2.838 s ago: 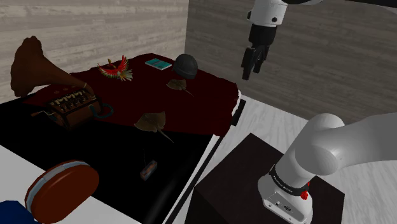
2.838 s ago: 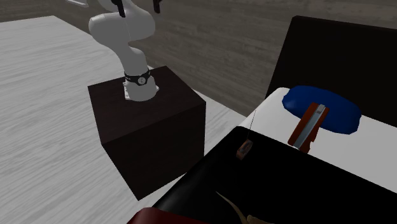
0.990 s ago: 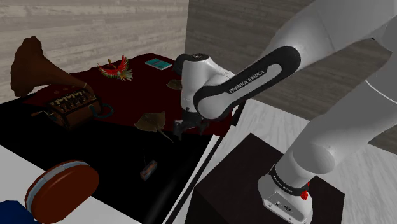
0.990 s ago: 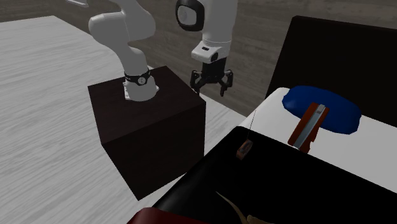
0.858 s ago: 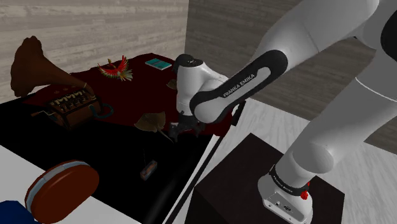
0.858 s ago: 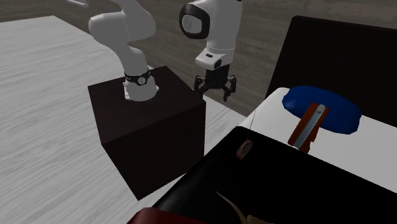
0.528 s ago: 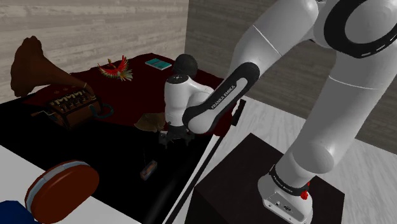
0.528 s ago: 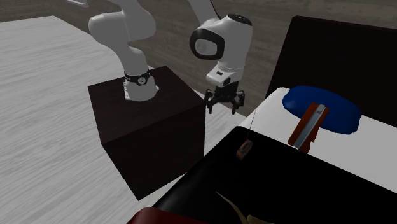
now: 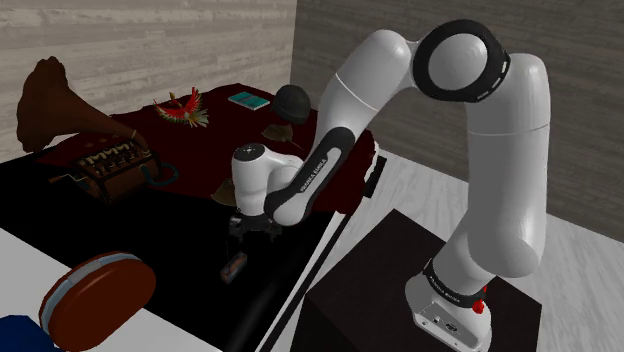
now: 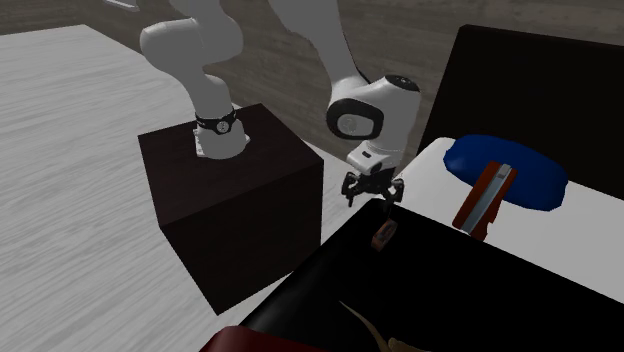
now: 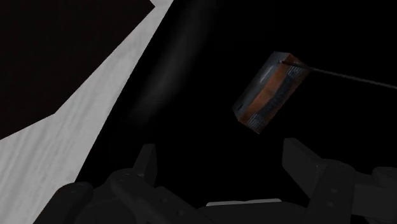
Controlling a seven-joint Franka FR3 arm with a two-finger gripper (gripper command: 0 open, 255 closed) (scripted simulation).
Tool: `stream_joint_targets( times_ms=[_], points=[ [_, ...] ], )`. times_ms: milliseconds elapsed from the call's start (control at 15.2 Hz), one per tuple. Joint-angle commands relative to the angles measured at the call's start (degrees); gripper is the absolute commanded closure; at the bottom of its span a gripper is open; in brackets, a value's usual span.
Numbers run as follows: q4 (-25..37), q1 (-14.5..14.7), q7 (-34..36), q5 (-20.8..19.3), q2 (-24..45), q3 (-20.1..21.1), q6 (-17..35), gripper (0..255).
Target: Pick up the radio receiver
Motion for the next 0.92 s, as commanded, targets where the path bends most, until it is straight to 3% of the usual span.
stream_joint_targets(
  times_ms=[0,330,858],
  points=[
    [4.50,2.47,3.44,-1.65,5.02,-2.45,0.55,0],
    [15.79,6.64,8.68,-2.38,15.85,-6.52,0.56,0],
    [18.99,8.21,9.87,-3.73,21.50,-8.49,3.23,0]
  ],
)
